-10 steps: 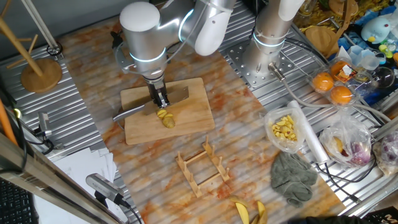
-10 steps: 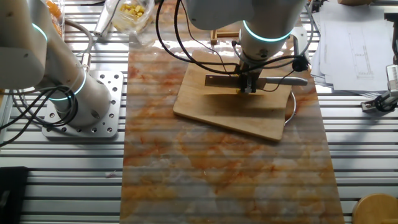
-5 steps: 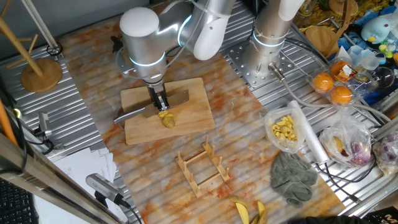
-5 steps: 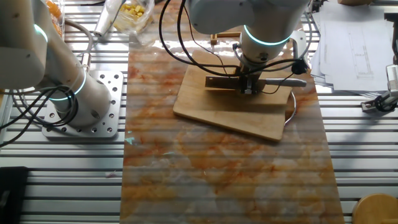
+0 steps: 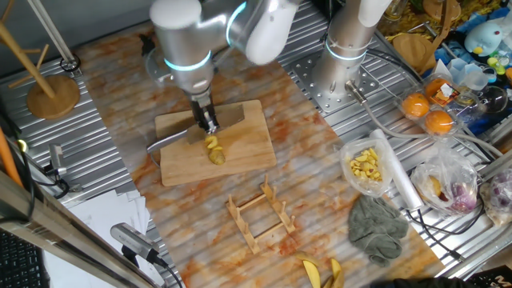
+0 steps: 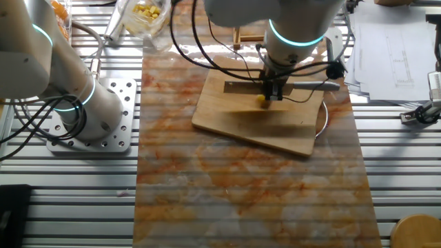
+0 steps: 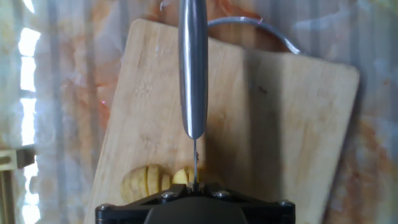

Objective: Chop the potatoes

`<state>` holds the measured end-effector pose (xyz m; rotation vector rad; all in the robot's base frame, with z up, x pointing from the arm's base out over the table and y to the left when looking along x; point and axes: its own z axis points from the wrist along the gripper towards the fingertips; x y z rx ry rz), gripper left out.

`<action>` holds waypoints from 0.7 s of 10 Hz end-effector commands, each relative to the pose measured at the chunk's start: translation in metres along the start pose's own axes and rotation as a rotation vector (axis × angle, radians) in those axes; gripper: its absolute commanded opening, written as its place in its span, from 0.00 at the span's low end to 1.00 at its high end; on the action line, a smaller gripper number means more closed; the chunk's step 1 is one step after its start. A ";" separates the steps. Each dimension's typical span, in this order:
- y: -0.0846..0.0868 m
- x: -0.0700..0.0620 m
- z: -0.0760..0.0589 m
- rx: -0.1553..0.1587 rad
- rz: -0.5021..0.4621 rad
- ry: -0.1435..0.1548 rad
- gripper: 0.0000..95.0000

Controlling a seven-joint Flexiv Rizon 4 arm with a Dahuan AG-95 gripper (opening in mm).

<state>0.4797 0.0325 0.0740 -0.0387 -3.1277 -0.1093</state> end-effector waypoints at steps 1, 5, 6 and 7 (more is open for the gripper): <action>0.001 -0.003 0.006 -0.002 -0.007 0.005 0.00; 0.001 -0.003 0.007 -0.007 -0.013 0.002 0.00; 0.000 -0.004 0.008 -0.003 -0.017 0.003 0.00; -0.001 -0.004 0.011 0.000 -0.022 0.000 0.00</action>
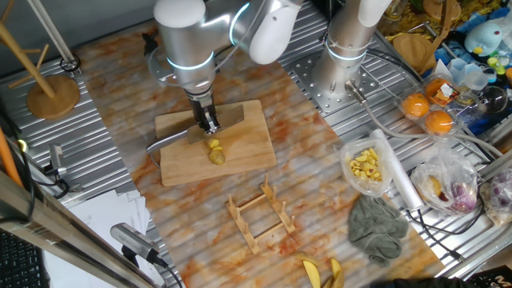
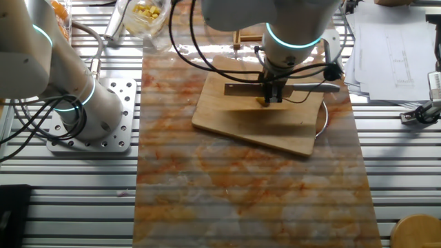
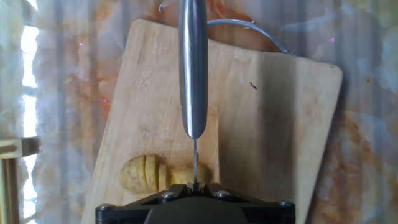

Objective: Chop the potatoes

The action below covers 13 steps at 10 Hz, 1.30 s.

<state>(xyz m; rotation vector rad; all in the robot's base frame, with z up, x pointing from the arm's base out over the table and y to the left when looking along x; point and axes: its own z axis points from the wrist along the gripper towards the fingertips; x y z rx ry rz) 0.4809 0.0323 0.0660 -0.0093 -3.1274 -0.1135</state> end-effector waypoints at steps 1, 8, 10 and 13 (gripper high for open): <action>0.000 -0.004 0.005 0.004 -0.005 -0.002 0.00; -0.004 -0.009 0.025 0.005 0.003 -0.024 0.00; -0.005 -0.010 0.026 0.007 0.002 -0.024 0.00; -0.007 -0.010 0.026 0.017 -0.027 -0.018 0.00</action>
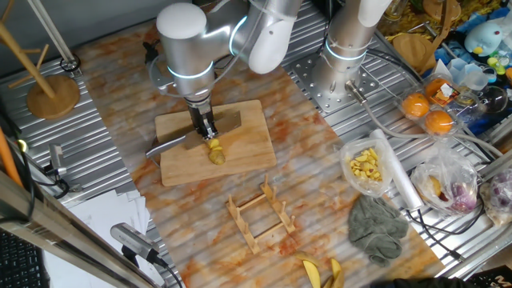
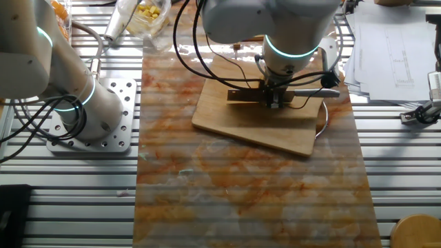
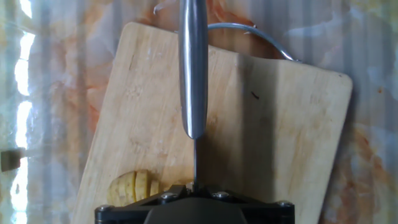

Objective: Chop the potatoes

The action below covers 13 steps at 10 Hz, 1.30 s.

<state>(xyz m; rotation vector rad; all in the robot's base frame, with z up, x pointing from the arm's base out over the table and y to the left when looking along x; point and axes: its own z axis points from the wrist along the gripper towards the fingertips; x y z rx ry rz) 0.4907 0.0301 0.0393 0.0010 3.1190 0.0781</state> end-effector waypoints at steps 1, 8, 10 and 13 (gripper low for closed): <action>-0.005 0.001 -0.010 -0.005 -0.039 0.025 0.00; -0.001 0.002 -0.027 -0.022 -0.037 0.027 0.00; 0.000 0.002 -0.028 -0.035 -0.033 0.026 0.00; 0.001 0.000 -0.026 -0.044 -0.027 0.028 0.00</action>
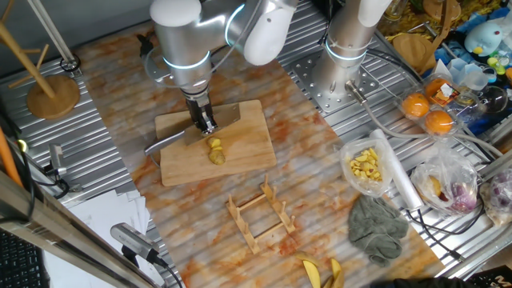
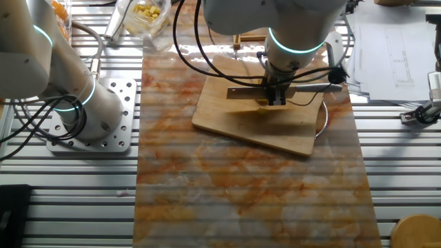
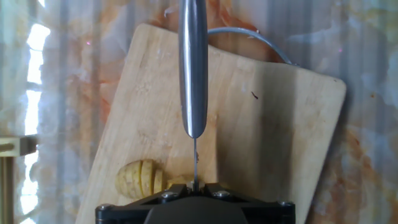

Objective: Chop the potatoes

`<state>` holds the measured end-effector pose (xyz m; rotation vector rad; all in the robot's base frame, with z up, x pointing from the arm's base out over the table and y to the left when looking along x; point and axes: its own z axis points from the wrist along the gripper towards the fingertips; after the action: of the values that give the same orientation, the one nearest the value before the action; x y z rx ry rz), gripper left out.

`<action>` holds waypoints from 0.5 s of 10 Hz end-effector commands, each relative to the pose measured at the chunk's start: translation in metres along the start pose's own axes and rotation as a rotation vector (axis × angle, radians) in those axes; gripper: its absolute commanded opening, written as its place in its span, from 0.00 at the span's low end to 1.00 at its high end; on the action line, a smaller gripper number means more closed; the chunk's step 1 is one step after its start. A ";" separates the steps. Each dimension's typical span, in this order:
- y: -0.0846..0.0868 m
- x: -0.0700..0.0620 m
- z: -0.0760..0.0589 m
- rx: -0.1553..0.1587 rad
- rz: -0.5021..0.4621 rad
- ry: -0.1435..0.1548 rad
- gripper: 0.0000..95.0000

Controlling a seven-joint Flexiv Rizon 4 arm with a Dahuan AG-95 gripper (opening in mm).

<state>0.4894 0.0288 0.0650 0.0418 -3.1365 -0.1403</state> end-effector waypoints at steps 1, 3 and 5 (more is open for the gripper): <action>0.001 -0.001 0.000 -0.015 0.006 0.003 0.00; 0.003 -0.003 0.001 -0.020 0.017 0.006 0.00; 0.008 -0.005 0.004 -0.013 0.025 0.006 0.00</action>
<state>0.4943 0.0372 0.0614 0.0020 -3.1269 -0.1592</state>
